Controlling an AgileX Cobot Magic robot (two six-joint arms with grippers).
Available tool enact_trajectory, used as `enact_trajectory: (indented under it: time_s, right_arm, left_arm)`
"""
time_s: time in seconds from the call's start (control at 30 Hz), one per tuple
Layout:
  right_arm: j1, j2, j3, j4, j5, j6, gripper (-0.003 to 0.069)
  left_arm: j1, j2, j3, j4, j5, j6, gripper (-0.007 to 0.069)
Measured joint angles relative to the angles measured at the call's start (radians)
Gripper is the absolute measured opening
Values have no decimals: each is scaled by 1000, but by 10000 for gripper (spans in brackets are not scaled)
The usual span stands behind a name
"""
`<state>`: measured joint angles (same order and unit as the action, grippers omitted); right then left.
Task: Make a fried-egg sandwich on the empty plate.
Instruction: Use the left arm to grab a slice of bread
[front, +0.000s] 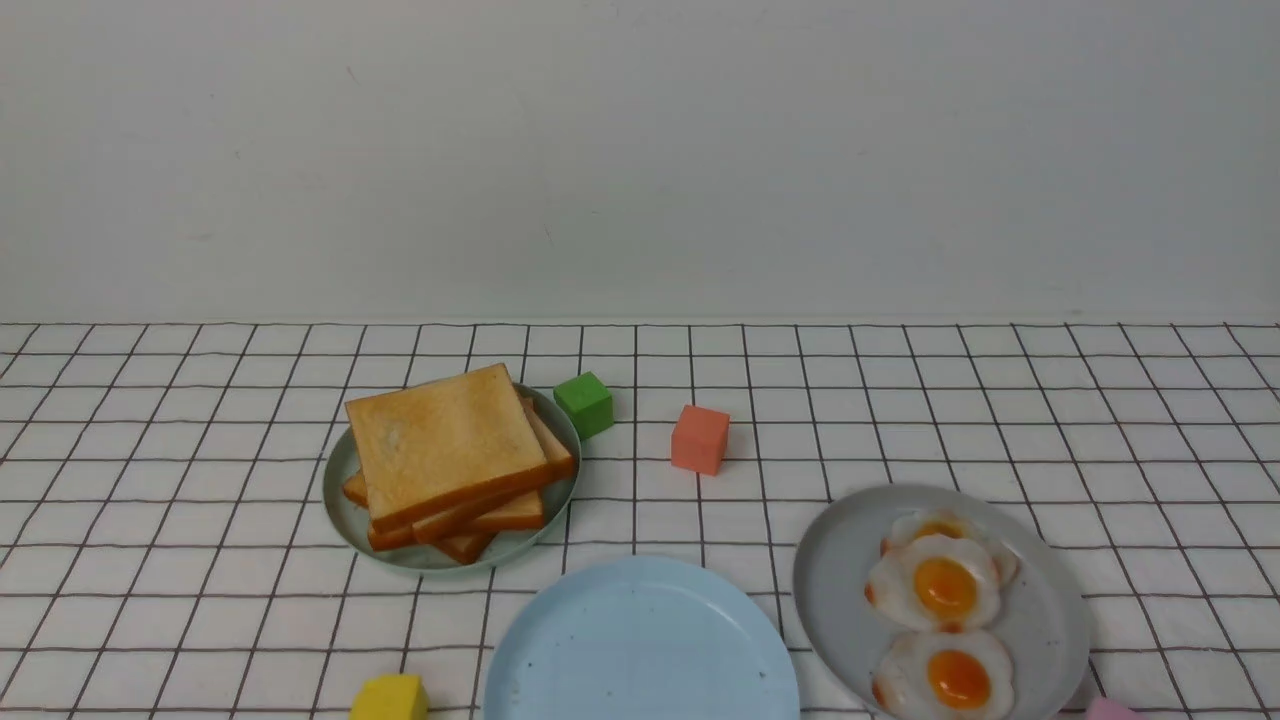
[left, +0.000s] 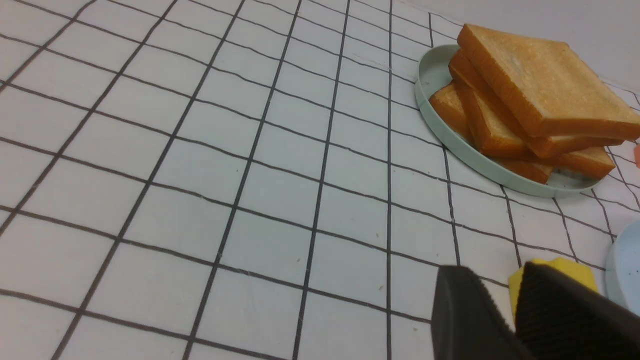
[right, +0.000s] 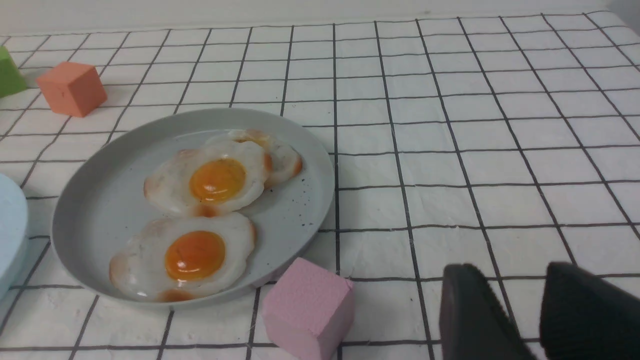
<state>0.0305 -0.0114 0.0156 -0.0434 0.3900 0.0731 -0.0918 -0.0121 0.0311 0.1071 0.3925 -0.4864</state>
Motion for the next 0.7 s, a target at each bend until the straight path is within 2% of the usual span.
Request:
enact_trajectory:
  time_s: [0.7]
  right_arm:
    - [0, 0, 0, 0, 0, 0, 241]
  left_arm:
    - [0, 0, 0, 0, 0, 0, 204]
